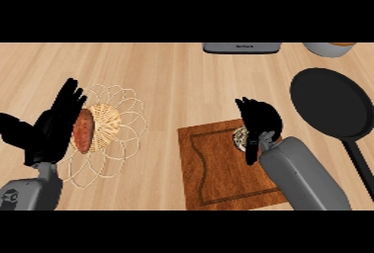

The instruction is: Pick the cupcake from the cutting board and place it in the pan

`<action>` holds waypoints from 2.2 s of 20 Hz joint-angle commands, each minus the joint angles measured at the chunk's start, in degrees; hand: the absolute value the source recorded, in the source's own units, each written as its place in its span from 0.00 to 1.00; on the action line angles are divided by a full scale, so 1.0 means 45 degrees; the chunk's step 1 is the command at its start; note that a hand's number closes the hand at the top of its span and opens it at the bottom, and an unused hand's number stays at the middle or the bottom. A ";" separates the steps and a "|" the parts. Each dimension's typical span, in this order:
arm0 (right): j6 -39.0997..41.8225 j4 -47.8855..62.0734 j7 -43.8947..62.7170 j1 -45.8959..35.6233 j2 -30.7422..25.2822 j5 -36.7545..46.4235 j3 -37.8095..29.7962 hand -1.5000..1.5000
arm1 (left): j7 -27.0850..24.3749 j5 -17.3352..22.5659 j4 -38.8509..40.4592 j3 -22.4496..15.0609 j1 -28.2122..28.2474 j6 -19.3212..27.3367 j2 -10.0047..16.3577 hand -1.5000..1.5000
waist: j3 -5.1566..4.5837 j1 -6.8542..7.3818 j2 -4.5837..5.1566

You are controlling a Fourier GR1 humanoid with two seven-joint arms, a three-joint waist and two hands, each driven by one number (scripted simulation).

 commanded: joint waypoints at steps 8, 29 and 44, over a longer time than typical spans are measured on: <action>-0.1053 0.1211 -0.1948 0.0266 0.1175 0.1386 0.0351 1.00 | 0.0095 -0.0984 -0.0046 -0.0411 -0.0363 0.0559 -0.0922 0.50 | 0.0001 -0.0036 0.0001; -0.3337 -0.2261 -0.2866 0.2424 0.0745 0.3386 -0.0592 1.00 | 0.0163 -0.0442 -0.0023 0.0803 0.0012 -0.0593 -0.0513 0.50 | -0.0006 -0.0179 -0.0047; -0.0400 -0.8168 -0.0853 -0.0087 -0.0159 0.4312 -0.2767 1.00 | 0.1079 -0.0609 -0.1160 0.0648 0.0180 -0.0488 -0.0543 0.50 | -0.0002 -0.0036 -0.0022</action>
